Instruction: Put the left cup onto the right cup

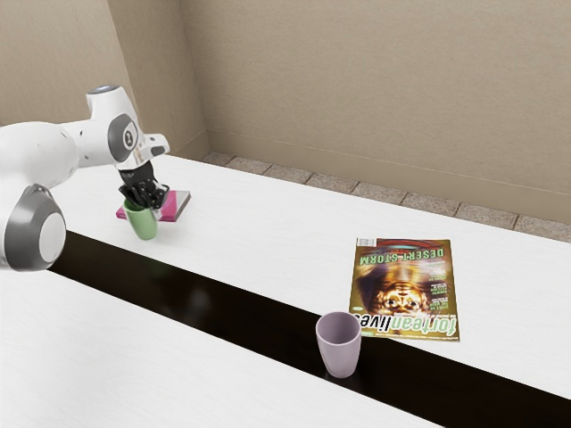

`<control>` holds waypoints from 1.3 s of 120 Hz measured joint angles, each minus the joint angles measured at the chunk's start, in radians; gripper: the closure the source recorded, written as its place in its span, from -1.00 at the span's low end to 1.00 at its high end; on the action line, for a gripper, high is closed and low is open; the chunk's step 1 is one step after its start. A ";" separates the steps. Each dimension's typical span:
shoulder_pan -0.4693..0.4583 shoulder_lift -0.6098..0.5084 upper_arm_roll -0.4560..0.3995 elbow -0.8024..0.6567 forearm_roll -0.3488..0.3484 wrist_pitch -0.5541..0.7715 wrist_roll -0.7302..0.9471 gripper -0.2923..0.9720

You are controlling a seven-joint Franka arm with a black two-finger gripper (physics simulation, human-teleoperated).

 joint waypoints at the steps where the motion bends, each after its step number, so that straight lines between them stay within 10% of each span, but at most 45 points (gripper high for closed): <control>1: 0.000 0.000 0.000 0.000 0.000 0.000 0.000 0.58; 79: -0.021 -0.044 -0.012 0.019 0.136 -0.068 -0.025 0.70; 117: -0.367 -0.327 -0.146 -0.115 0.279 -0.210 -0.115 0.70; 156: -0.638 -0.356 -0.194 -0.167 0.294 -0.253 -0.232 0.69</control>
